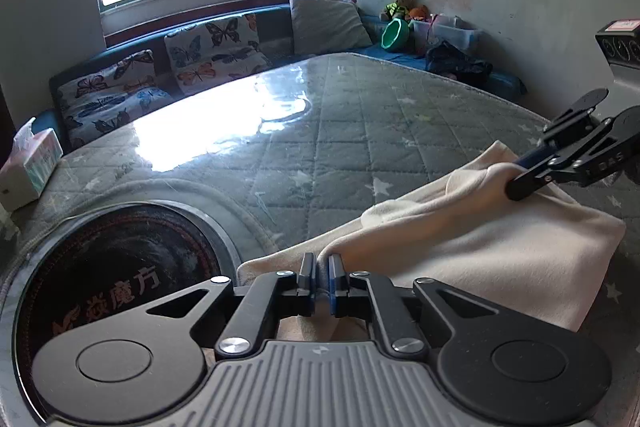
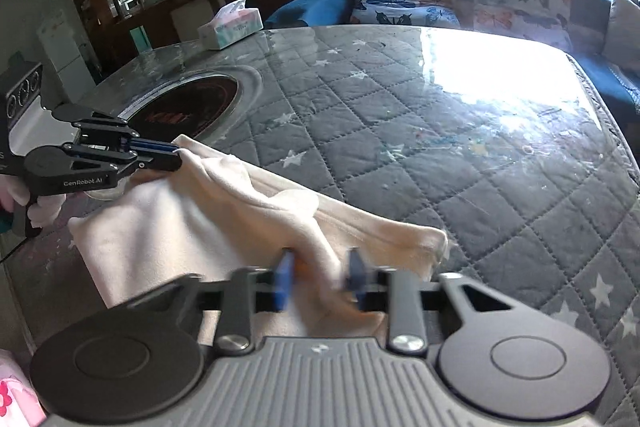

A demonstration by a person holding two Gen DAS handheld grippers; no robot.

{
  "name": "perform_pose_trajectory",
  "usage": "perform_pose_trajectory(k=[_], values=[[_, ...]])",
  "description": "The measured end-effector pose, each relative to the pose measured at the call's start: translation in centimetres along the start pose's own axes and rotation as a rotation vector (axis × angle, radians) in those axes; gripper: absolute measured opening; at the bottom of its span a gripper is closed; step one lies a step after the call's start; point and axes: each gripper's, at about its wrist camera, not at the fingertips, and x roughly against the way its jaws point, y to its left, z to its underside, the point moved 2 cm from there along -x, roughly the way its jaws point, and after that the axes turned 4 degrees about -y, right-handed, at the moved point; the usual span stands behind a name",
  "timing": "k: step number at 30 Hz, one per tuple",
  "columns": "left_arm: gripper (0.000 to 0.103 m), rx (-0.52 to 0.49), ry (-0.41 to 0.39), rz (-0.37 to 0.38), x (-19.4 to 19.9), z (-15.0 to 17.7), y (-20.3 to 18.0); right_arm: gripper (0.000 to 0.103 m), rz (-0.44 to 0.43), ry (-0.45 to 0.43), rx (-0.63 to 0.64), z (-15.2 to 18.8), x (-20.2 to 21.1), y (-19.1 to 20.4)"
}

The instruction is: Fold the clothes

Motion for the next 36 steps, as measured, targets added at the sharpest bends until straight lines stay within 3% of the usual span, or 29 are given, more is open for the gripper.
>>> perform_pose_trajectory(k=[4, 8, 11, 17, 19, 22, 24, 26, 31, 34, 36], values=[[0.006, -0.002, -0.044, -0.012, 1.5, -1.0, -0.2, 0.006, 0.014, -0.054, 0.064, -0.9, 1.5, 1.2], [0.006, -0.017, -0.141, -0.033, 3.5, -3.1, -0.1, 0.006, 0.043, -0.148, 0.128, -2.6, 3.6, 2.1], [0.006, -0.022, -0.155, -0.086, 1.9, -3.8, 0.4, 0.006, 0.093, -0.186, 0.129, -3.2, 2.6, 1.8], [0.006, 0.072, -0.032, -0.113, -2.9, -2.3, 1.9, 0.008, 0.134, -0.096, 0.018, -1.8, -2.2, -0.6], [0.007, 0.103, -0.047, -0.094, -2.2, -2.3, 2.2, 0.017, 0.136, -0.092, 0.032, -1.8, -1.8, -0.6], [0.009, 0.120, -0.066, -0.039, -0.8, -2.7, 2.0, 0.019, 0.126, -0.095, 0.052, -2.3, -0.9, -0.5], [0.010, 0.098, -0.070, 0.011, -0.4, -3.1, 1.2, 0.019, 0.094, -0.101, 0.055, -3.0, -0.6, -0.3], [0.019, 0.059, -0.051, 0.052, -0.5, -3.2, 0.1, 0.019, 0.054, -0.104, 0.052, -3.8, -0.5, -0.1], [0.032, 0.030, 0.004, 0.060, -2.7, -3.3, -0.5, 0.022, 0.004, -0.055, 0.016, -5.1, -2.6, -0.4], [0.031, 0.002, 0.027, 0.079, -3.3, -3.0, -0.6, 0.028, -0.014, -0.006, -0.007, -5.4, -4.3, -0.7], [0.023, -0.013, 0.029, 0.081, -3.4, -2.8, -0.7, 0.028, -0.030, 0.024, -0.013, -5.4, -5.0, -0.8]])
